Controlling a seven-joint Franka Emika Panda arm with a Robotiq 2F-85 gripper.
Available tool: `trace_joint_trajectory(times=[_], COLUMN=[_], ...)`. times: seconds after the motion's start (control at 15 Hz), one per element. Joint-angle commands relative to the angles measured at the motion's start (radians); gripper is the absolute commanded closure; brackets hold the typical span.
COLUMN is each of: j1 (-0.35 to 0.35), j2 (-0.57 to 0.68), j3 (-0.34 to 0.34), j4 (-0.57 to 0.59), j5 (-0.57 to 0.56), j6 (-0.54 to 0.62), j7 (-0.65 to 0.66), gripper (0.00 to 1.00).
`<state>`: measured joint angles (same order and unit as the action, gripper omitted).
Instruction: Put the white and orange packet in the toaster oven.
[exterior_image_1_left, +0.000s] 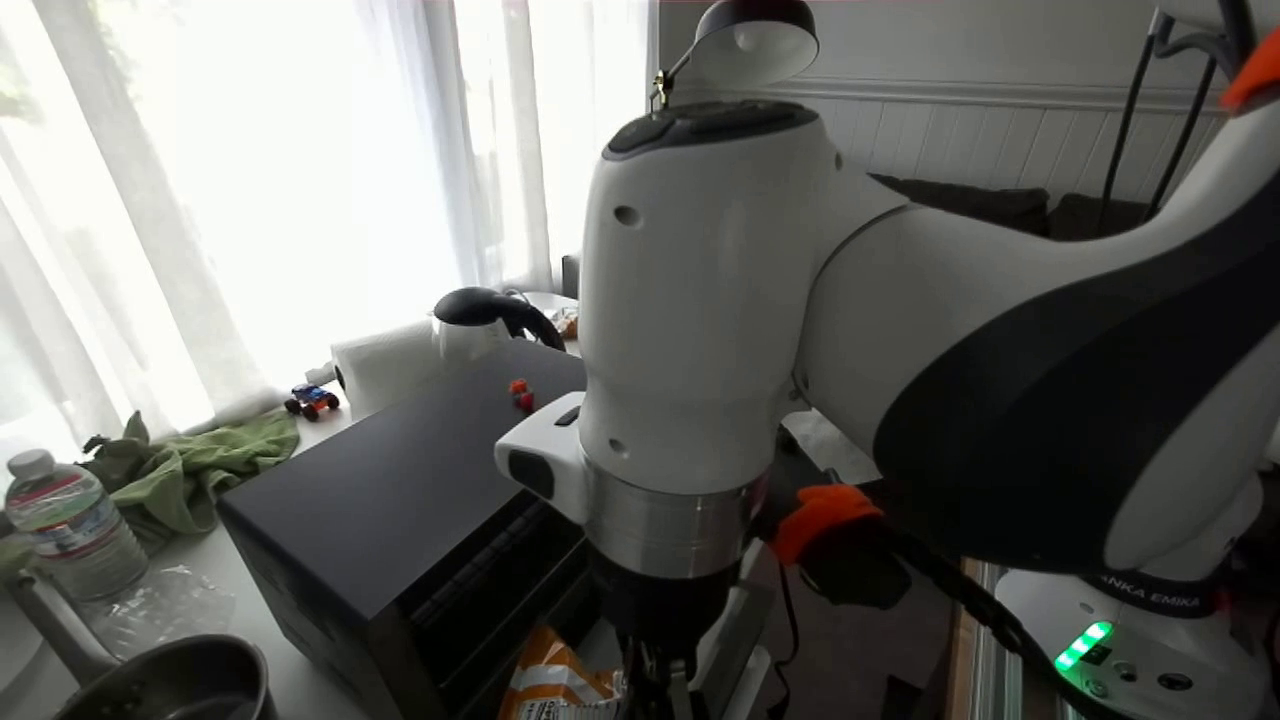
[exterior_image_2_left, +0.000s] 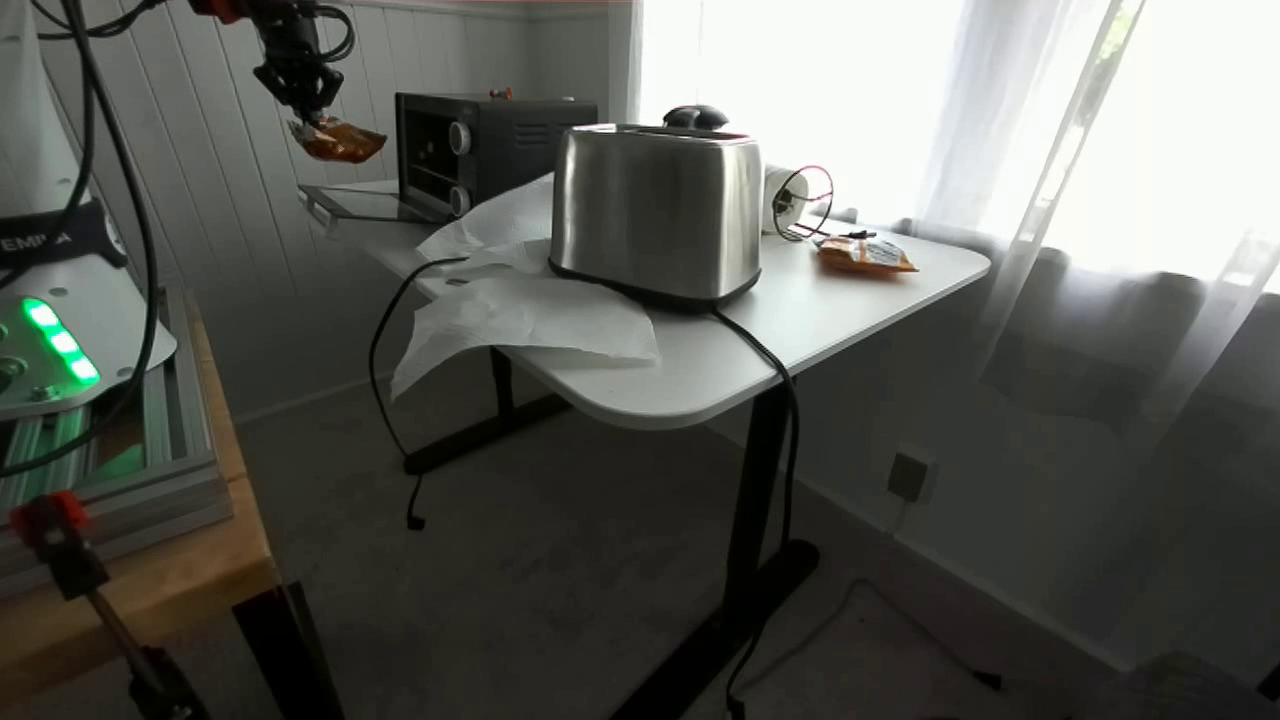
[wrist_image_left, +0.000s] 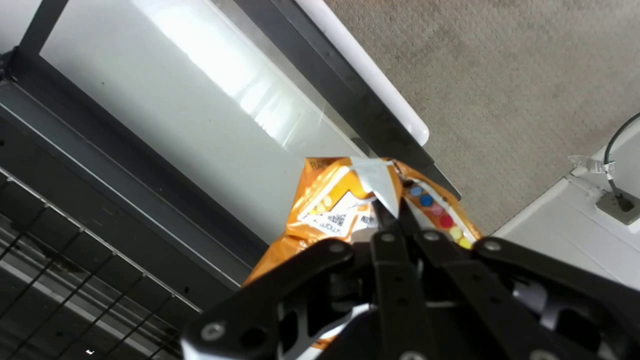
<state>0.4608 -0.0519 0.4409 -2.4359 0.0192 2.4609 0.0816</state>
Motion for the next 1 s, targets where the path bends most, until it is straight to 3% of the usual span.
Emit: trace_joint_trajectory(times=[0.0, 0.2, 0.93], j1=[-0.004, -0.004, -0.098], j2=[0.000, 0.004, -0.038], j3=[0.004, 0.004, -0.059], j4=[0.003, 0.006, -0.098], j5=[0.002, 0.002, -0.016], j6=[-0.003, -0.003, 0.125], j7=[-0.002, -0.002, 0.222], gripper=[0.98, 0.98, 0.97])
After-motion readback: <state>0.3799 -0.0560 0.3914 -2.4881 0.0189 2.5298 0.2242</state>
